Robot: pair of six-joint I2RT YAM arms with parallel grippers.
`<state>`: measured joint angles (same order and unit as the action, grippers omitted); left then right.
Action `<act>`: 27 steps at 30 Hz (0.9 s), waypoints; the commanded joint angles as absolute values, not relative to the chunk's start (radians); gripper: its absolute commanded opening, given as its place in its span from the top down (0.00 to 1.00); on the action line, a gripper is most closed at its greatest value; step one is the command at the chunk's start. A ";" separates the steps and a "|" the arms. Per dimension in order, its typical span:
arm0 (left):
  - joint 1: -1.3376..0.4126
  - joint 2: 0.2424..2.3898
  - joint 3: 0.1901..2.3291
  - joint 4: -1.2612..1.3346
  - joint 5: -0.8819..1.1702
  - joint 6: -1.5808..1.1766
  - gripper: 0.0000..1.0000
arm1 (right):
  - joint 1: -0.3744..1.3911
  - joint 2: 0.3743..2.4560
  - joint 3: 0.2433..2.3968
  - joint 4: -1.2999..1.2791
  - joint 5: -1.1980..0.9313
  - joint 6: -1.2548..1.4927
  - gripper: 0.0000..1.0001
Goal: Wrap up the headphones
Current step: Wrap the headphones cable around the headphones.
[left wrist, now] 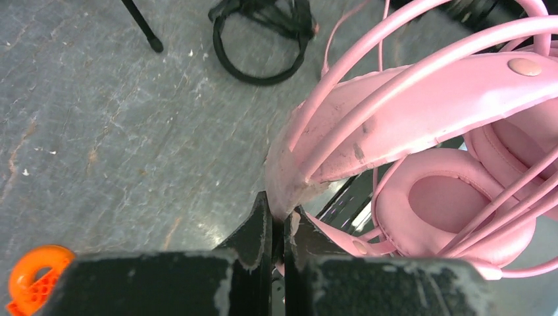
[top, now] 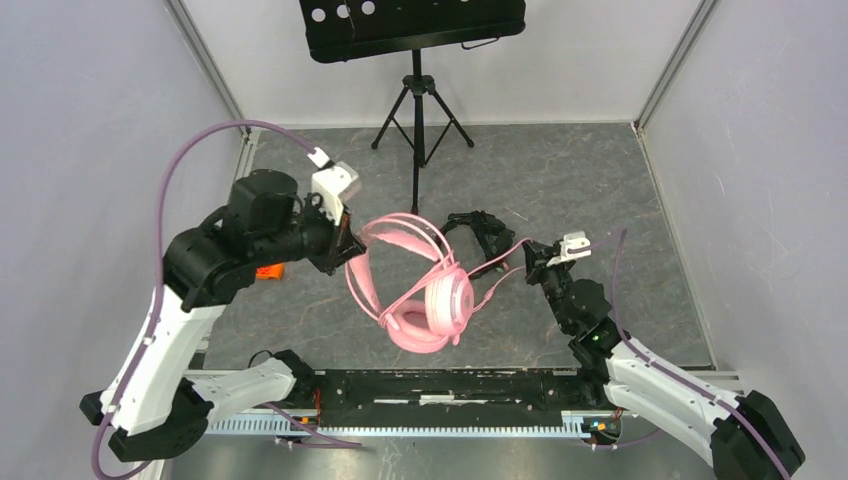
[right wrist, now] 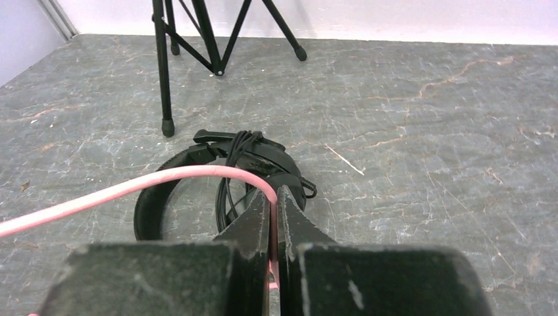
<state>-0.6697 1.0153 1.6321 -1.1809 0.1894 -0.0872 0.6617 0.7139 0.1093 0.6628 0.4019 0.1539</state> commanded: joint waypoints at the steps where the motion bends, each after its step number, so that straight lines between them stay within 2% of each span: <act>1: -0.670 1.009 1.554 -1.130 0.292 0.161 0.98 | 0.653 0.693 0.215 0.546 0.332 0.112 1.00; 11: -0.670 1.005 1.369 -1.054 0.114 0.358 0.98 | 0.653 0.712 0.426 0.267 0.147 0.098 1.00; 27: -0.683 1.066 1.331 -1.055 -0.134 0.392 0.98 | 0.652 0.676 0.601 0.057 -0.094 0.084 1.00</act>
<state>-0.6765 1.0645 1.3338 -1.1004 -0.0685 0.3553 0.6590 0.7021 0.5148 0.1047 -0.0078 0.1024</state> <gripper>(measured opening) 0.056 0.022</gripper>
